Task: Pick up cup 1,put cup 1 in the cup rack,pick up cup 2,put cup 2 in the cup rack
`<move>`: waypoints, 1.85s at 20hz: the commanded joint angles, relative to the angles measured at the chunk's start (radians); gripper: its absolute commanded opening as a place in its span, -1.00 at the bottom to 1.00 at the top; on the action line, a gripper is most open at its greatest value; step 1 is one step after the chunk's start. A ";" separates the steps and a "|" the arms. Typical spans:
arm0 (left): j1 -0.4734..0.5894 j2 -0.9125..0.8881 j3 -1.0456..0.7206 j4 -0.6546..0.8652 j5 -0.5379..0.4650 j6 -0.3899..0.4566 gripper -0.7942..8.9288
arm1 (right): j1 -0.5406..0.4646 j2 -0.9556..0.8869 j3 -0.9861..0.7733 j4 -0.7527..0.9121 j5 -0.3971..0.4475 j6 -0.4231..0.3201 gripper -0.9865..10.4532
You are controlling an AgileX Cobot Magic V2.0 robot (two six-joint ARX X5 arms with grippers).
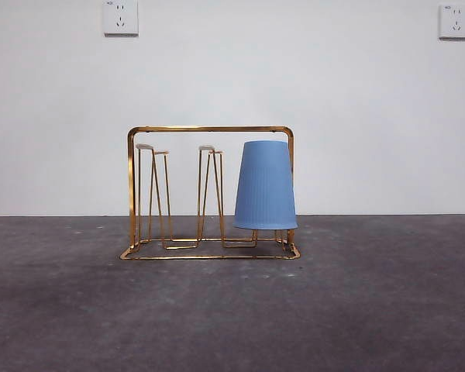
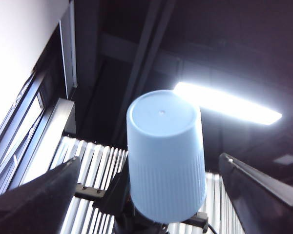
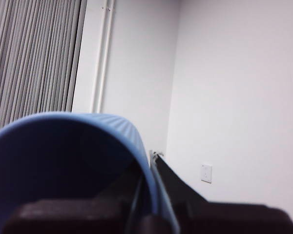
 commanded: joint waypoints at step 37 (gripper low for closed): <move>0.031 0.018 -0.002 0.077 -0.074 -0.003 -0.85 | 0.006 0.126 -0.002 -0.110 0.000 -0.005 -0.54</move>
